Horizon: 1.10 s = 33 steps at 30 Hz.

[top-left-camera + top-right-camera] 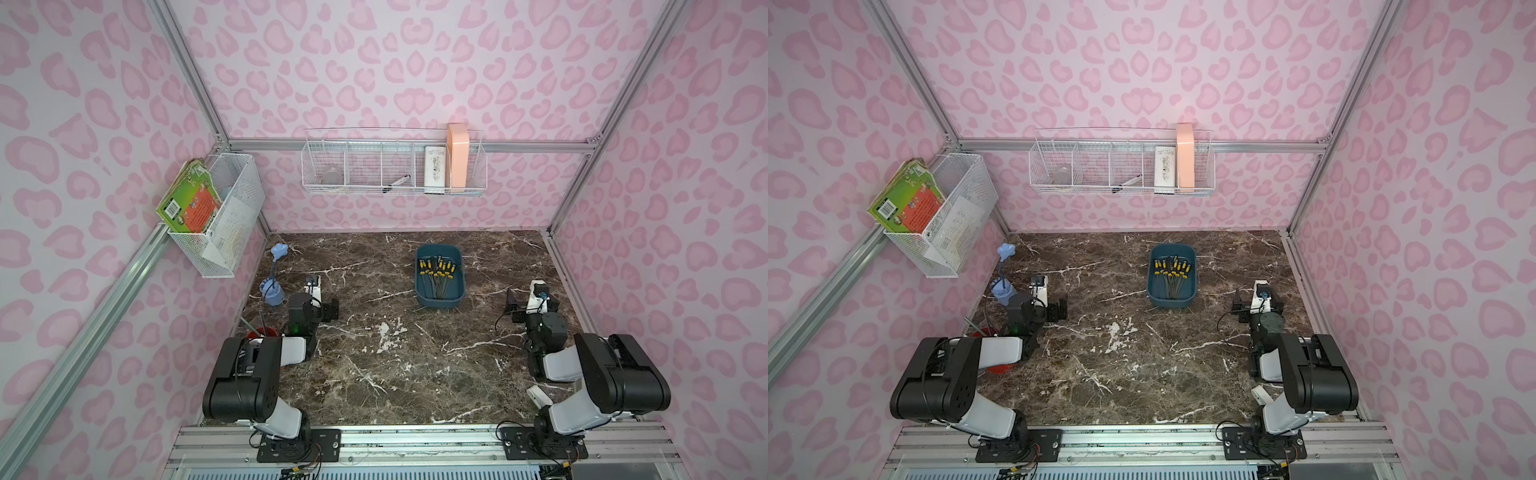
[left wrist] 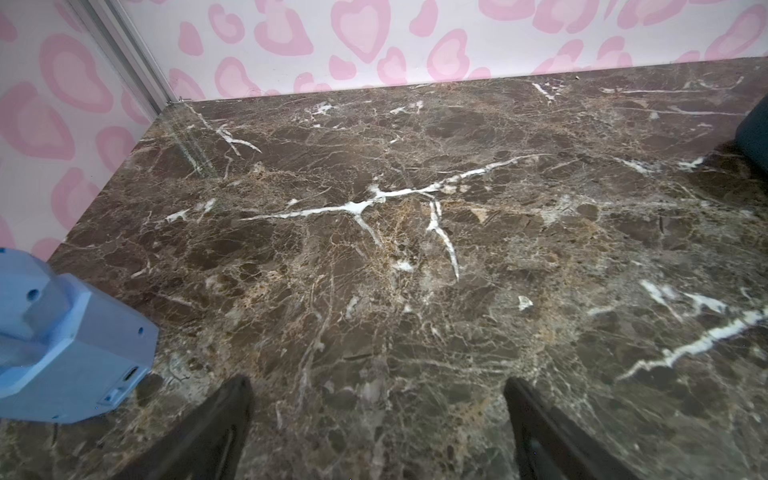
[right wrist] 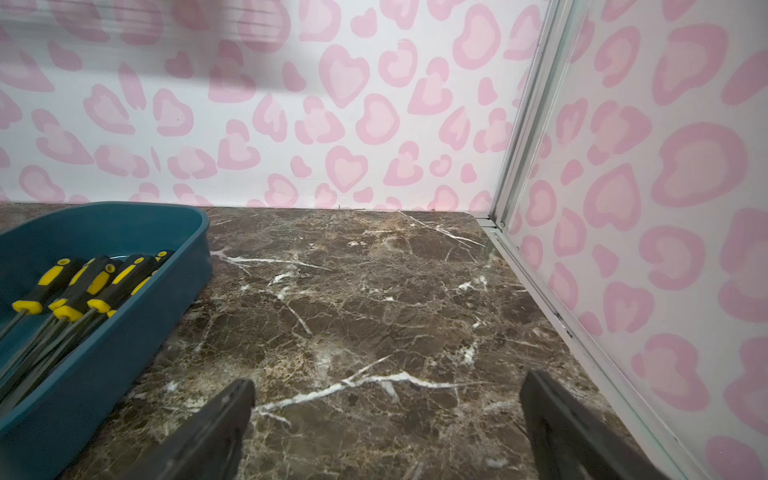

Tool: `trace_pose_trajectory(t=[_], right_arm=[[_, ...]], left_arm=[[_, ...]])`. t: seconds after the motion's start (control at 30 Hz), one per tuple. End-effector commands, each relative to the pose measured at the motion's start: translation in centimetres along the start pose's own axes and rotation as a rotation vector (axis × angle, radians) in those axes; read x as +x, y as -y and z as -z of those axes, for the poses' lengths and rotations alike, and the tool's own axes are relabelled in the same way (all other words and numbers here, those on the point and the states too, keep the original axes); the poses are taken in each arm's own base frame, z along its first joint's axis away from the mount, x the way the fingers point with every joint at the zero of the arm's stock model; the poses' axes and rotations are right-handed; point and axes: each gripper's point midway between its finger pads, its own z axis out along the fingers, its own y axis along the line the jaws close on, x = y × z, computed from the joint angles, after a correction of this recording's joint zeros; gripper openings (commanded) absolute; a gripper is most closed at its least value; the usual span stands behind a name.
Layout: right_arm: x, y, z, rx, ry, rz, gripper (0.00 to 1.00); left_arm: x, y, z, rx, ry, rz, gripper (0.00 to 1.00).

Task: Take the file tool out of the storage box
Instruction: Move the storage box to the center of the board.

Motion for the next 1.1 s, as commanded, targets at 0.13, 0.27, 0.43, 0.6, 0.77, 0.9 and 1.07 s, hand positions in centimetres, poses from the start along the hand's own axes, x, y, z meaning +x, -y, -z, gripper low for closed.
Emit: trace_pose_trajectory(t=[0.13, 0.27, 0.43, 0.6, 0.77, 0.9, 1.07], right_arm=[[-0.1, 0.0, 0.0, -0.003, 0.003, 0.0, 1.0], [-0.1, -0.1, 0.0, -0.004, 0.003, 0.0, 1.0], [-0.1, -0.1, 0.0, -0.003, 0.002, 0.0, 1.0], [-0.1, -0.1, 0.0, -0.004, 0.002, 0.001, 1.0], [0.0, -0.1, 0.0, -0.005, -0.001, 0.0, 1.0], [0.0, -0.1, 0.1, -0.005, 0.001, -0.002, 1.0], [-1.4, 0.2, 0.6, 0.007, 0.015, -0.008, 1.0]], left_arm=[[-0.4, 0.0, 0.1, -0.001, 0.017, -0.006, 0.99], [-0.4, 0.0, 0.1, -0.001, 0.016, -0.005, 0.99], [-0.4, -0.1, 0.0, -0.003, 0.015, -0.007, 0.99], [-0.4, 0.0, 0.0, -0.005, 0.015, -0.01, 0.99], [-0.4, 0.2, 0.1, -0.006, 0.016, -0.02, 0.98], [-0.5, 0.2, 0.0, -0.006, 0.015, -0.025, 0.99], [-2.1, 0.6, 1.1, -0.002, 0.07, -0.06, 0.99]])
